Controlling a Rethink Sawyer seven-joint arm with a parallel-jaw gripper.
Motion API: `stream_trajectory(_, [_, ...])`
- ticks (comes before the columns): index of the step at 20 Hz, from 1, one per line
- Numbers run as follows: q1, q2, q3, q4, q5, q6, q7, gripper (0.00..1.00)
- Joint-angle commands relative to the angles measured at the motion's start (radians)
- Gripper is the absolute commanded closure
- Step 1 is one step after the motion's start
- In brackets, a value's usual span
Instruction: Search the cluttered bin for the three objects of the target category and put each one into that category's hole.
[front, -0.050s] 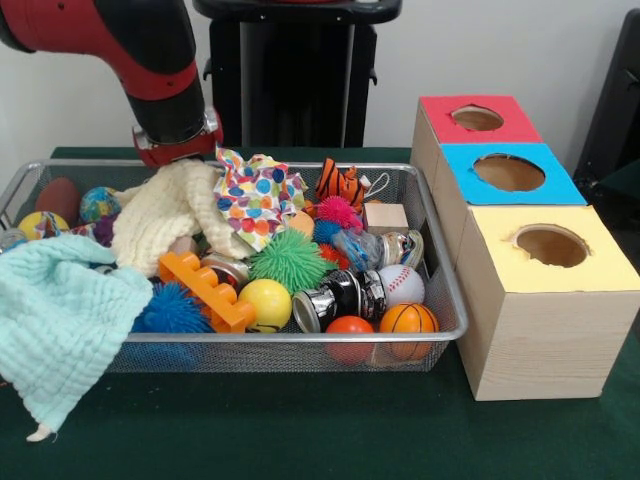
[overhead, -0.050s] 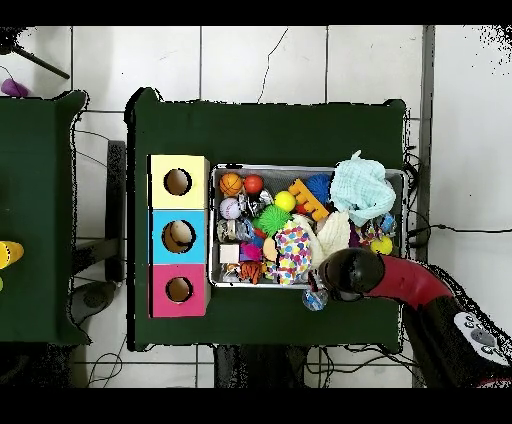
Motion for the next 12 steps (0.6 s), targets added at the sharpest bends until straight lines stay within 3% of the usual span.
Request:
stream_trajectory(1, [-0.006,0.040,-0.003,-0.001,-0.050,-0.012,0.031,1.00])
stream_trajectory(5, [-0.012,0.040,-0.007,0.004,-0.049,-0.011,0.031,1.00])
stream_trajectory(10, [-0.025,0.095,-0.010,0.000,-0.056,-0.054,0.043,1.00])
stream_trajectory(12, [-0.025,0.078,-0.013,0.015,-0.056,-0.050,0.045,1.00])
